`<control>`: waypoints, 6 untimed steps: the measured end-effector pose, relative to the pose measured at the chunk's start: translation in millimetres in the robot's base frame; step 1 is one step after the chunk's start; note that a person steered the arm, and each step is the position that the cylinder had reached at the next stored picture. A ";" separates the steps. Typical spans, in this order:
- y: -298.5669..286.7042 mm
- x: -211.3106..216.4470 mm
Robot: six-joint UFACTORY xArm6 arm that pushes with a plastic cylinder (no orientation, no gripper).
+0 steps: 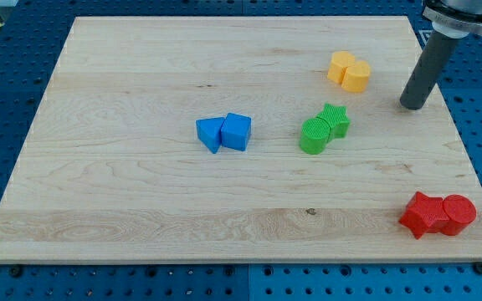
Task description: Move your arm towards the red blocks
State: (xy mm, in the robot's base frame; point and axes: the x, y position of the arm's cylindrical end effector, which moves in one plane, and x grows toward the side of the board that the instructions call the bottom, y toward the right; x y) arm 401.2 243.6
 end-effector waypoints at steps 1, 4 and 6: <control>4.2 0.6; 27.9 54.5; 35.1 87.4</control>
